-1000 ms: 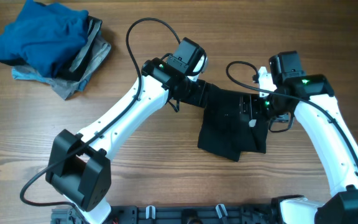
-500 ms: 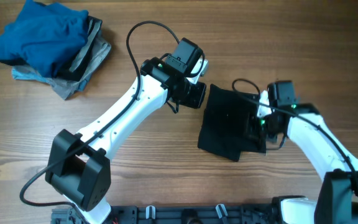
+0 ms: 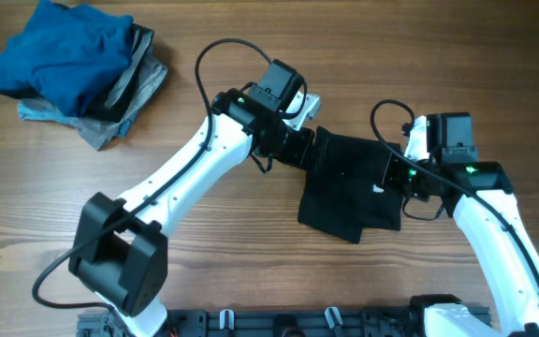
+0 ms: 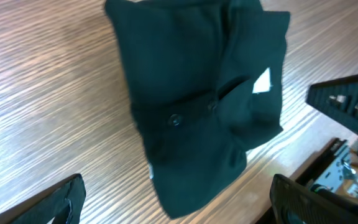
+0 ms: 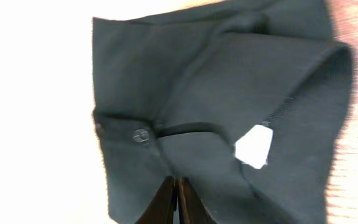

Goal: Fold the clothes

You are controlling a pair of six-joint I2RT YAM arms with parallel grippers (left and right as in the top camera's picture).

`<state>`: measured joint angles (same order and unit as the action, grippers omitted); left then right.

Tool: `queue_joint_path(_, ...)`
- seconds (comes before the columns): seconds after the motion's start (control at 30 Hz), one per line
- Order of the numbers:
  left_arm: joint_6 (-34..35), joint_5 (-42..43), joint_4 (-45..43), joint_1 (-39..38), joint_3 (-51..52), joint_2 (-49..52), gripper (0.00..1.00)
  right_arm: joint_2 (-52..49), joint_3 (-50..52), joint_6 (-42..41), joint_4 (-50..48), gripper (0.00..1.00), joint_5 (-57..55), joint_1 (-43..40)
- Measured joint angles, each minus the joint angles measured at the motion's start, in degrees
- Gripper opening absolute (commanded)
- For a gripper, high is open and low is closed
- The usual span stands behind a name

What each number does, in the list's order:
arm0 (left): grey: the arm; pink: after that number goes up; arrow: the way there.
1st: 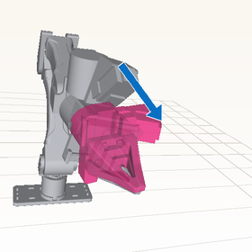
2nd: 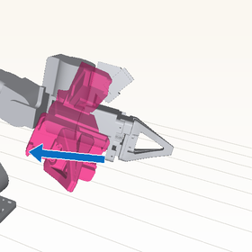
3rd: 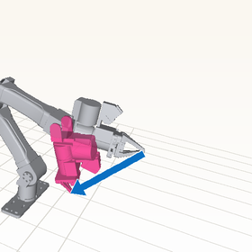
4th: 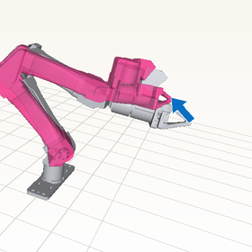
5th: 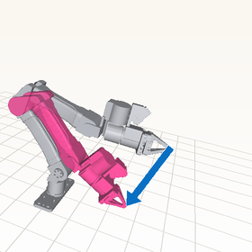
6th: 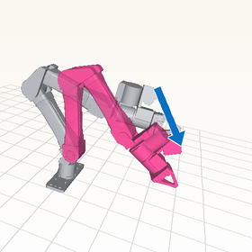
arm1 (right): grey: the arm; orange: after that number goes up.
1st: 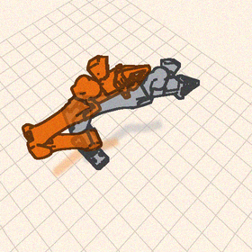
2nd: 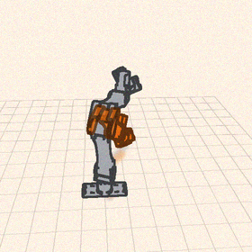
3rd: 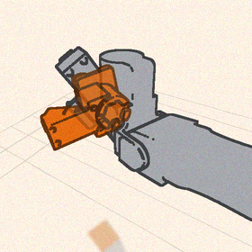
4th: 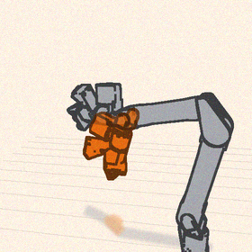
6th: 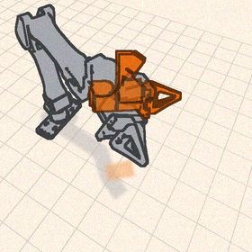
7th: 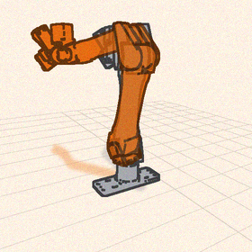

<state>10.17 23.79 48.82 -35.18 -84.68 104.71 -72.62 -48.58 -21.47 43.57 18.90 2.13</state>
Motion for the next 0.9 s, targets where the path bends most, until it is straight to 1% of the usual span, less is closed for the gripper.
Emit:
queue_joint_path(0.03, 0.24, 1.05, -1.77, 0.0, 0.74, 0.48, 1.0, -0.76, -0.02, -0.66, -0.28, 0.04, -1.18, 0.0)
queue_joint_path(0.17, 1.33, 4.15, -6.54, 0.0, 3.5, 5.75, 1.0, -6.6, -0.02, -3.5, -1.22, 0.04, -4.87, 0.0)
queue_joint_path(0.3, 1.84, 11.76, -12.44, 0.0, 4.52, 14.88, 1.0, -16.48, -0.02, -6.51, -3.91, 0.04, -6.6, 0.0)
queue_joint_path(0.4, 2.14, 18.64, -15.21, 0.09, 4.48, 16.68, 1.0, -21.99, -0.17, -7.48, -4.7, 0.04, -6.88, -0.02)
queue_joint_path(0.47, 2.16, 21.49, -16.48, 0.0, 4.48, 17.46, 1.0, -23.34, -1.22, -7.72, -4.42, 0.04, -6.08, -0.24)
queue_joint_path(0.53, 2.43, 23.82, -18.23, -0.15, 4.48, 18.18, 0.95, -24.59, -1.92, -7.89, -4.02, 0.04, -5.18, -0.68)
queue_joint_path(0.57, 3.02, 24.39, -19.61, -0.39, 4.5, 18.49, 0.79, -25.35, -2.51, -7.98, -3.78, 0.04, -4.26, -1.03)
queue_joint_path(0.6, 3.39, 25.03, -21.09, -1.03, 4.5, 18.86, 0.68, -25.57, -2.67, -8.09, -3.78, 0.04, -3.89, -1.14)
queue_joint_path(0.63, 4.13, 24.81, -22.21, -1.44, 4.52, 18.99, 0.61, -25.7, -2.75, -8.11, -3.78, 0.04, -3.65, -1.22)
queue_joint_path(0.67, 4.7, 24.04, -24.5, -2.23, 4.55, 19.52, 0.5, -25.81, -2.86, -8.13, -3.78, 0.04, -3.5, -1.22)
queue_joint_path(0.7, 5.84, 23.23, -25.29, -2.93, 4.55, 19.87, 0.46, -25.9, -2.91, -8.15, -3.82, 0.04, -3.43, -1.22)
queue_joint_path(0.77, 9.33, 19.39, -25.9, -5.09, 4.59, 20.24, 0.32, -25.97, -2.95, -8.31, -3.8, 0.04, -3.28, -1.22)
queue_joint_path(0.8, 10.21, 18.34, -26.03, -5.51, 4.59, 20.22, 0.19, -25.97, -2.95, -8.31, -3.8, 0.04, -3.1, -1.22)
queue_joint_path(0.83, 11.21, 17.62, -26.23, -5.73, 4.59, 20.22, 0.09, -26.01, -2.95, -8.31, -3.78, 0.04, -2.97, -1.31)
queue_joint_path(0.87, 12.35, 17.38, -26.16, -5.79, 4.59, 20.22, 0.04, -26.01, -2.97, -8.28, -3.67, 0.04, -2.71, -1.42)
queue_joint_path(0.9, 12.79, 17.16, -26.1, -5.79, 4.57, 20.22, 0.04, -26.01, -3.02, -8.11, -3.45, 0.04, -2.47, -1.55)
